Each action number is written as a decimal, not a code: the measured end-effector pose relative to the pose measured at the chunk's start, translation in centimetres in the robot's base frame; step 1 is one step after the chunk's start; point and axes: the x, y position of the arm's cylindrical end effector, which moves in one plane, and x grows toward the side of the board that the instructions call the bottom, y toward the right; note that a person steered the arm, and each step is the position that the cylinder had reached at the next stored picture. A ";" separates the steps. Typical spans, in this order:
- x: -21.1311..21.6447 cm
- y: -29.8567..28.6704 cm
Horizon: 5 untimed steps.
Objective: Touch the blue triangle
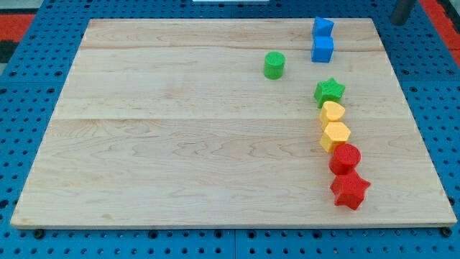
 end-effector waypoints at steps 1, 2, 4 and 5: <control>-0.1 0.2; -0.1 0.2; 0.0 0.2; 0.0 0.5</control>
